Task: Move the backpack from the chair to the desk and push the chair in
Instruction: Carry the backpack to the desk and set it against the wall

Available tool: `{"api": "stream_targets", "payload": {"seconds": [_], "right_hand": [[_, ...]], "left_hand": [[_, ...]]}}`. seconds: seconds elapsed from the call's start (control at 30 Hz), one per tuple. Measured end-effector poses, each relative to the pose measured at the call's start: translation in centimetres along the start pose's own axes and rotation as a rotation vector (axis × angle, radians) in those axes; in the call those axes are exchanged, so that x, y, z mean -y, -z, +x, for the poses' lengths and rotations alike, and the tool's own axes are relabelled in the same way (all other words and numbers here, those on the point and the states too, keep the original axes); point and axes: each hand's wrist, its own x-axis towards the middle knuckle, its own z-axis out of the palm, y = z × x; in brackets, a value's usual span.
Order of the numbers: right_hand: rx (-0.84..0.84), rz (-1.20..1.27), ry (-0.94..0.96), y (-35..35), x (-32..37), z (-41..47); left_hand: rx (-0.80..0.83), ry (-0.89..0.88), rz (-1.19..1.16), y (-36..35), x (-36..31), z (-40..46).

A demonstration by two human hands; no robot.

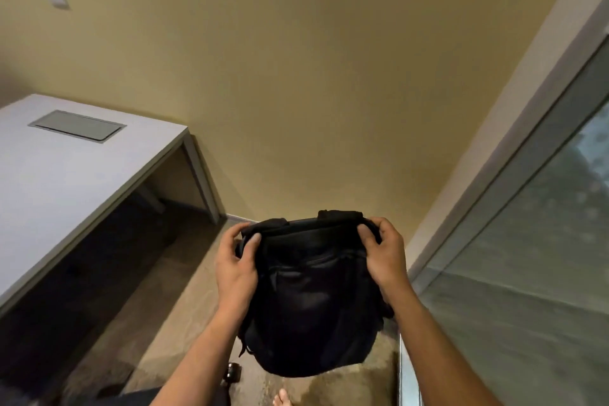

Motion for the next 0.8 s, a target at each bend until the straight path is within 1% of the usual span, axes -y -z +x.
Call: {"api": "stream_targets", "payload": {"seconds": [0.17, 0.3, 0.53, 0.8], "right_hand": [[0.047, 0.025, 0.031, -5.7, 1.3, 4.5], [0.121, 0.037, 0.06, -10.4, 2.6, 8.5], [0.251, 0.09, 0.134, -19.8, 5.0, 16.5], [0.435, 0.103, 0.201, -30.8, 8.0, 26.1]], "left_hand": [[-0.034, 0.023, 0.039, 2.4, 0.4, 6.1], [-0.12, 0.028, 0.077, 4.2, 0.9, 10.8], [-0.245, -0.007, 0.074, 6.6, 0.7, 18.9], [-0.494, 0.014, 0.116, 8.6, 0.3, 28.5]]}}
